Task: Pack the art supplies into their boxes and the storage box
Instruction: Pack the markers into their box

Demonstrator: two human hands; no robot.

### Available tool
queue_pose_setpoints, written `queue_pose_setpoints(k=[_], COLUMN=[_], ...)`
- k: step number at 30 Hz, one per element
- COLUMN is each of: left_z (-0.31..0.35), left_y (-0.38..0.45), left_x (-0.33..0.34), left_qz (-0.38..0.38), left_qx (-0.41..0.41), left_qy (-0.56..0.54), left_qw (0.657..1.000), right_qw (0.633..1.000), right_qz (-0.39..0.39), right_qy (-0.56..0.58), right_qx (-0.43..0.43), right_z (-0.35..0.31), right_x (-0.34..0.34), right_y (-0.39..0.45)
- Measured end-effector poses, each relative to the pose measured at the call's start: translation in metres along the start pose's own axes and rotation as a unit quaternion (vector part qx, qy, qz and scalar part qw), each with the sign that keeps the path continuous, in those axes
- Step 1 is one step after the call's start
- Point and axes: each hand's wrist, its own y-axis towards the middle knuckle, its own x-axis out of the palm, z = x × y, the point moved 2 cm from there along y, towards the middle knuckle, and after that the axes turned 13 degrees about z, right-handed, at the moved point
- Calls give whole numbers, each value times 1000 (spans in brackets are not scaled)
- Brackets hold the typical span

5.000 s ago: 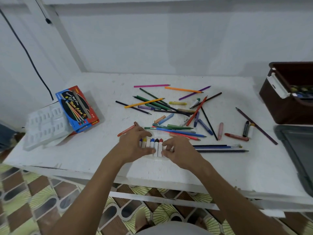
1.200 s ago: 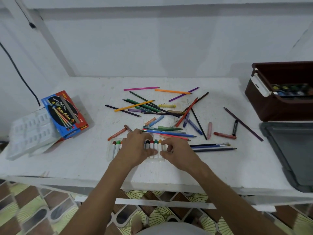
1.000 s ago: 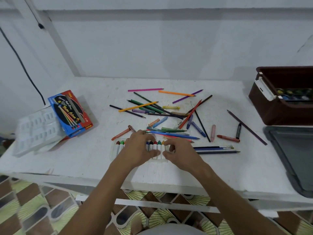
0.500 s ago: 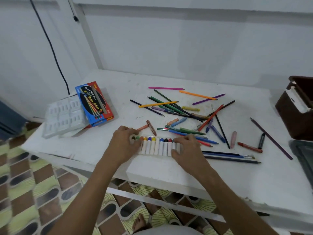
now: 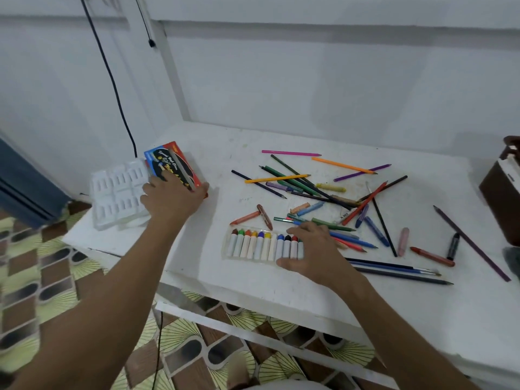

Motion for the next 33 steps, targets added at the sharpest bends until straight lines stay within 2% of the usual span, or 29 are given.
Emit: queue_pose_setpoints(k=[4,9,12,16,25,30,33], left_z=[7,14,21,20,6,2,3], left_y=[-2,-7,-8,-12,-25,-31,-29], left_x=[6,9,11,18,18,24,27], left_qz=[-12,-41,-30,-109,-141,-148,-161], left_qx=[8,21,53,51,151,123,47], left_qy=[35,20,-56,-190,-217,-211,-236], left_qw=[999,999,997,974,954,958,957], right_qw=[1000,1000,1000,1000,999,996,997], right_qz=[-4,-3,-5,-18,-31,-55,-56], right_qy=[-1,3,0,-16,-39,-60,-46], right_qx=[-3,-8,-4,3,18,23,26], right_z=[1,1,1,0,-3,-5,-5], right_x=[0,-1,0,0,0,-2,-3], right_y=[1,0,1,2,4,8,9])
